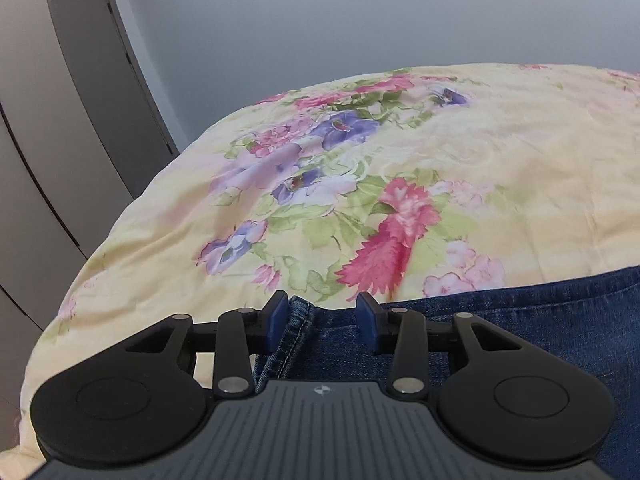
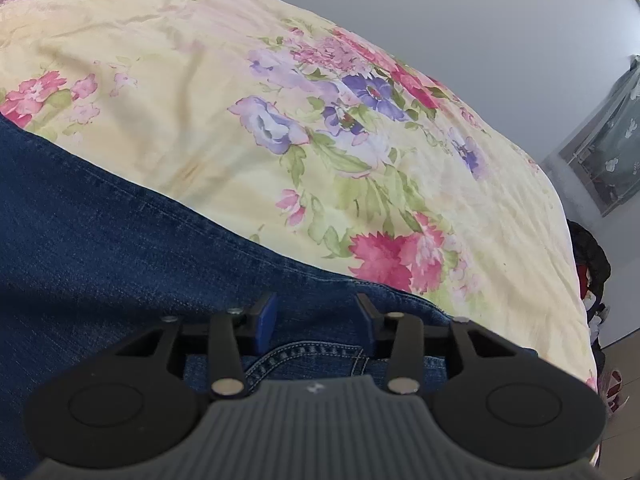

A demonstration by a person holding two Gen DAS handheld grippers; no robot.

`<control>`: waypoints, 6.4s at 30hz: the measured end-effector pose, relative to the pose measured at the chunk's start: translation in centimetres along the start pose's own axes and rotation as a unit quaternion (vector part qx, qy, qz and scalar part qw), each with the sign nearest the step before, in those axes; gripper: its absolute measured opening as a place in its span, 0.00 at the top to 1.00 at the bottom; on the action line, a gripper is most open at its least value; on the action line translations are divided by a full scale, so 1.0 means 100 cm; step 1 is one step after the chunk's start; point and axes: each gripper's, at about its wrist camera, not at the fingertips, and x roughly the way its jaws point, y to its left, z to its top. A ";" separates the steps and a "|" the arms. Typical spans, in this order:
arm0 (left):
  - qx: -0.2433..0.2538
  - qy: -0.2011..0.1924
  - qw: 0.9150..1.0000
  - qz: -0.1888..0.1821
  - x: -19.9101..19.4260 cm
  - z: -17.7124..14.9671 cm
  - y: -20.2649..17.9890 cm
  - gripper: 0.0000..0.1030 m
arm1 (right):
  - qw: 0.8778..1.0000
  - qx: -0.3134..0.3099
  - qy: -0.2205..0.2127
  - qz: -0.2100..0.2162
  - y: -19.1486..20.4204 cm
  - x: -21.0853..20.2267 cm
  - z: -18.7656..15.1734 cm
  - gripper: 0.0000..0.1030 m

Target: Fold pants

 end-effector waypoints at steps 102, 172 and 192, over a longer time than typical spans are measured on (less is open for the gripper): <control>-0.527 0.027 0.845 -0.088 -0.051 -0.135 0.081 0.67 | 0.952 0.203 -0.047 0.226 0.219 0.000 0.116 1.00; 0.155 0.050 0.907 -0.388 -0.249 -0.054 -0.293 0.49 | 0.825 0.410 -0.012 0.389 0.142 -0.125 -0.120 0.63; -0.004 0.030 0.964 -0.262 -0.208 -0.031 -0.205 0.57 | 0.785 0.430 0.048 0.444 0.183 -0.071 -0.090 0.80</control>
